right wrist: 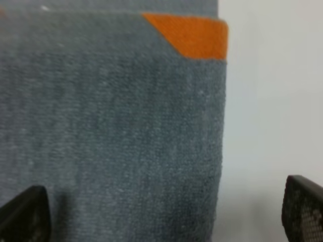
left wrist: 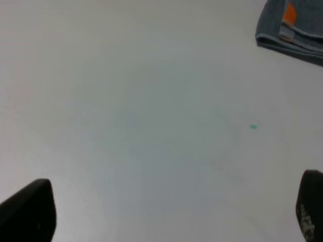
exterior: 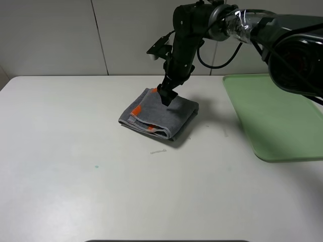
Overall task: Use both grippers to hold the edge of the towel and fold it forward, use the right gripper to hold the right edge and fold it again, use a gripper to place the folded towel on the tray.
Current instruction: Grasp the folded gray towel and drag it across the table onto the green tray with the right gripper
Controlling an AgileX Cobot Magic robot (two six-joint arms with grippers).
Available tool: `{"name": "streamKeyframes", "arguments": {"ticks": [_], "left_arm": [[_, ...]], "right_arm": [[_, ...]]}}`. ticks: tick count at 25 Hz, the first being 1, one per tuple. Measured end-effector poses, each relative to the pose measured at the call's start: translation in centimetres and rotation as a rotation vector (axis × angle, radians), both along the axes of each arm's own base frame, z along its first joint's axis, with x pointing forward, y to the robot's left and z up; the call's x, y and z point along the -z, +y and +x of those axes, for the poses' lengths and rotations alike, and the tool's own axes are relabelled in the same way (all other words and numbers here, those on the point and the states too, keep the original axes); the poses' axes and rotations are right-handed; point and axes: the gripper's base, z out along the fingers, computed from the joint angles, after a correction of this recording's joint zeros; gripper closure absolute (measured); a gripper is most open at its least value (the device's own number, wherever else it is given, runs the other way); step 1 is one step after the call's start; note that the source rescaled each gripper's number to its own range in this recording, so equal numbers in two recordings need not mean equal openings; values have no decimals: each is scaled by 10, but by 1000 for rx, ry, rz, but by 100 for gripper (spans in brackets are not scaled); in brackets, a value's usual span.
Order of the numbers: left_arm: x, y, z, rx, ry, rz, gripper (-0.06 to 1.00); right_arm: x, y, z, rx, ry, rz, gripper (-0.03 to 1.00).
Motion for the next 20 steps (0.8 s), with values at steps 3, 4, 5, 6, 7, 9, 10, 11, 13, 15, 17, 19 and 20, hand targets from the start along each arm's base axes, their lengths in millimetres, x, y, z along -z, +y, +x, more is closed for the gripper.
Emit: {"name": "streamKeyframes", "arguments": {"ticks": [3,4,5,6,7,9,10,11,13,15,17,19,20], "left_arm": [[0,0,0,0,0,0,0],[0,0,0,0,0,0,0],[0,0,0,0,0,0,0],[0,0,0,0,0,0,0],[0,0,0,0,0,0,0],[0,0,0,0,0,0,0],[0,0,0,0,0,0,0],[0,0,0,0,0,0,0],[0,0,0,0,0,0,0],[0,0,0,0,0,0,0],[0,0,0,0,0,0,0],[0,0,0,0,0,0,0],[0,0,0,0,0,0,0]], "right_arm": [[12,-6,6,18,14,9,-3],[17,-7,7,24,18,13,-3],[21,-8,8,29,21,13,-3],[25,-10,11,35,21,16,-3],[27,-11,12,39,18,20,-3],[32,-12,13,43,20,23,-3],[34,-12,14,43,20,24,-3],[36,-12,14,42,17,25,-3],[39,-11,14,43,21,24,-3],[42,-11,14,44,26,25,-3],[43,-11,14,45,29,26,-3],[45,-11,14,45,31,25,-3],[45,-11,14,45,32,25,-3]]}}
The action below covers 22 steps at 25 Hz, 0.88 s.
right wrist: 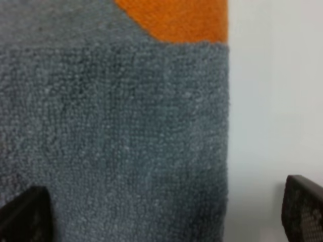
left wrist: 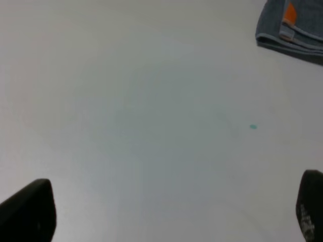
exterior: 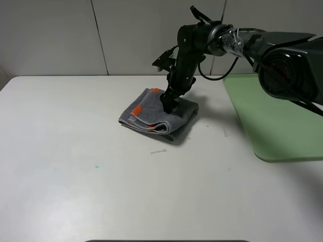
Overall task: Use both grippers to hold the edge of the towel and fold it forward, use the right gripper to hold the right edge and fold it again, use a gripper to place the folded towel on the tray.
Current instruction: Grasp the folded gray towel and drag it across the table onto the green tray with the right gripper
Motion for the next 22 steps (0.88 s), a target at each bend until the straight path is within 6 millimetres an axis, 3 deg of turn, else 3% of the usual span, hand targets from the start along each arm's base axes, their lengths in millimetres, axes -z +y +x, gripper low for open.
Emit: {"name": "streamKeyframes", "arguments": {"ticks": [7,9,19,22], "left_arm": [[0,0,0,0,0,0,0],[0,0,0,0,0,0,0],[0,0,0,0,0,0,0],[0,0,0,0,0,0,0]], "right_arm": [[0,0,-1,0,12,-3,-1],[1,0,-2,2,26,-1,8],[3,2,-6,26,68,11,73],[3,2,-6,25,66,8,82]]}}
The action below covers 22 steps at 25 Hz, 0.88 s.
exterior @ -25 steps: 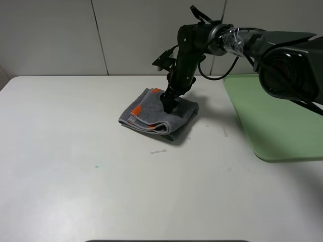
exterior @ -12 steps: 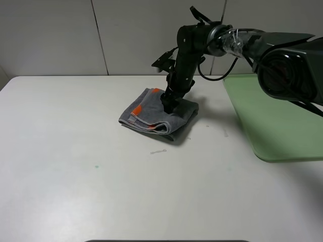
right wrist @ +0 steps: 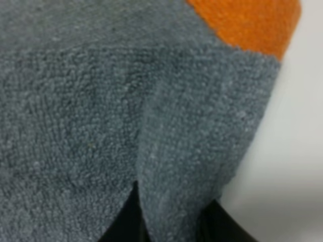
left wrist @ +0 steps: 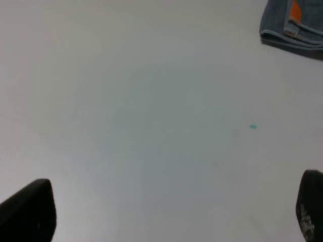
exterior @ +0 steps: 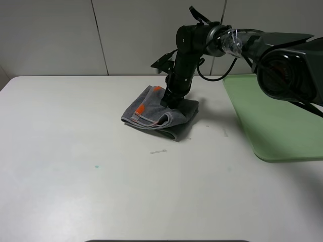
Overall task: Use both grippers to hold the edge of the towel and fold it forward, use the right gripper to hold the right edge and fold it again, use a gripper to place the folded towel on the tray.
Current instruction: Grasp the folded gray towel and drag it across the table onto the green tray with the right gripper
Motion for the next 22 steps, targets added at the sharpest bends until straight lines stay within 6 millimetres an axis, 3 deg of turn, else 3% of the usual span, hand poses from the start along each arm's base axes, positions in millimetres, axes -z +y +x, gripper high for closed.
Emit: {"name": "streamKeyframes", "arguments": {"ticks": [13,22], "left_arm": [[0,0,0,0,0,0,0],[0,0,0,0,0,0,0]], "right_arm": [[-10,-3,0,65,24,-29,82],[-38,-9,-3,134,10,-65,82]]}}
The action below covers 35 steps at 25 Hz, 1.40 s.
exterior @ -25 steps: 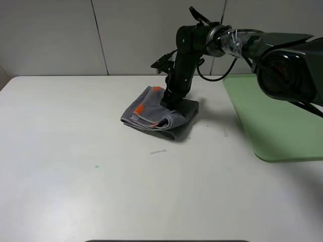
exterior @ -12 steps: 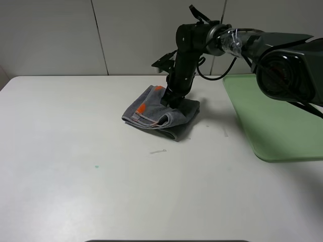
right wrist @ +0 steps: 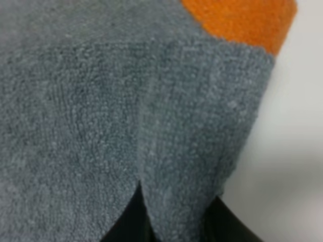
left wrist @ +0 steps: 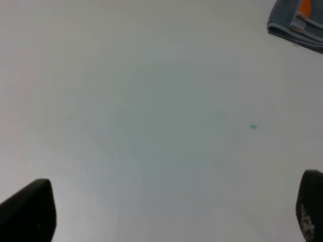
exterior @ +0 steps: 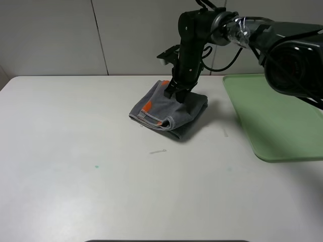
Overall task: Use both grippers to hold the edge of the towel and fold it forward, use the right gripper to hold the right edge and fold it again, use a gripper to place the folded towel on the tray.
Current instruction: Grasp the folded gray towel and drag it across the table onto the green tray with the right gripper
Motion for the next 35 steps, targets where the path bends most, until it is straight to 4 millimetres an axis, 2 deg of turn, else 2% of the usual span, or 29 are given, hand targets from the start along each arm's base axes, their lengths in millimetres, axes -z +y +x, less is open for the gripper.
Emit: {"name": "streamKeyframes", "arguments": {"ticks": [6,12,26,35], "left_arm": [[0,0,0,0,0,0,0],[0,0,0,0,0,0,0],[0,0,0,0,0,0,0],[0,0,0,0,0,0,0]], "right_arm": [[-19,-8,-2,36,-18,-51,82],[-24,-27,5,109,-16,-56,82],[-44,-99,30,305,-49,-41,82],[-46,-155,42,427,-63,-72,82]]}}
